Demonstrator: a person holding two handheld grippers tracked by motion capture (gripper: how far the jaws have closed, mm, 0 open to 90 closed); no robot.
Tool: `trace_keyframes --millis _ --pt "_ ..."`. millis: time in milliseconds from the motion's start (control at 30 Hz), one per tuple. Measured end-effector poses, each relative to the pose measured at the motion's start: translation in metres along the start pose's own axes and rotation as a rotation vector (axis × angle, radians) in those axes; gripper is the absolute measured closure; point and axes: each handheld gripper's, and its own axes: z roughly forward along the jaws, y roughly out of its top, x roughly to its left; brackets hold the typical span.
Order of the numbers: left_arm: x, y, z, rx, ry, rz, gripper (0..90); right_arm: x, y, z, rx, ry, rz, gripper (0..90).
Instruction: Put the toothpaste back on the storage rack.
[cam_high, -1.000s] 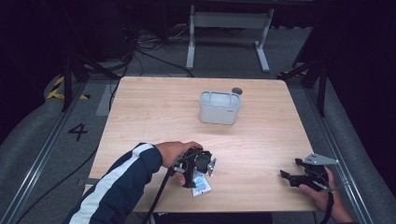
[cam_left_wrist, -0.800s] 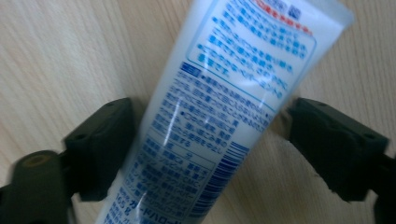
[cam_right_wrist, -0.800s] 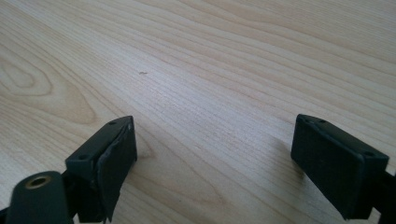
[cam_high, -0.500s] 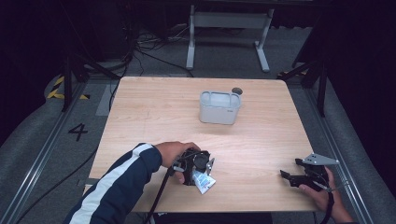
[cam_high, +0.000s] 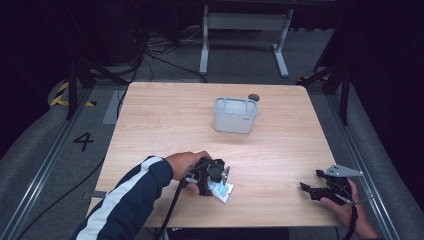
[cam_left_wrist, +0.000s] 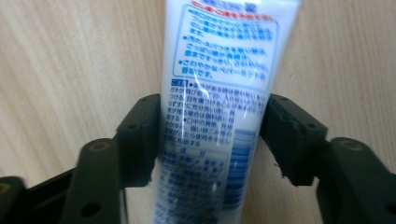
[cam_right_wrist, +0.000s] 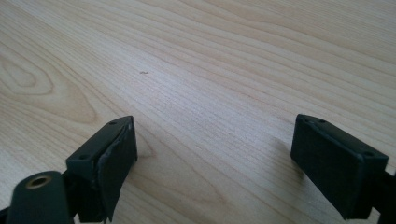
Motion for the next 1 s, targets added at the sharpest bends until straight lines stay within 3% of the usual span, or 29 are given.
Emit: trace_keyframes --millis 133,200,300,433,467,633,800,900,1000 --pt "0.001 -0.003 0.000 -0.025 0.003 -0.039 44.4 0.000 0.000 0.000 0.000 0.001 -0.001 14.8" --pt "0.001 -0.003 -0.001 -0.016 0.020 -0.094 45.9 0.000 0.000 0.000 0.000 0.001 -0.001 14.8" --pt "0.000 -0.006 -0.003 -0.054 0.049 -0.147 51.1 0.000 0.000 0.000 0.000 0.001 -0.001 14.8" --pt "-0.001 -0.019 -0.006 -0.165 0.081 -0.216 55.8 0.000 0.000 0.000 0.000 0.002 -0.001 14.8" --pt "-0.001 -0.022 -0.008 -0.173 0.086 -0.230 56.9 0.000 0.000 0.000 0.001 0.003 -0.004 14.8" --pt "-0.002 -0.039 -0.015 -0.309 0.154 -0.355 60.1 0.000 0.000 0.000 0.000 0.004 -0.002 14.8" --pt "-0.005 -0.047 -0.023 -0.353 0.205 -0.397 62.3 0.000 0.000 0.000 0.000 0.005 -0.003 14.8" --pt "-0.006 -0.054 -0.029 -0.397 0.223 -0.428 63.0 0.000 0.000 0.000 0.000 0.005 -0.003 14.9" --pt "-0.007 -0.062 -0.036 -0.460 0.266 -0.481 63.6 0.000 0.000 0.000 0.000 0.005 -0.002 14.9"
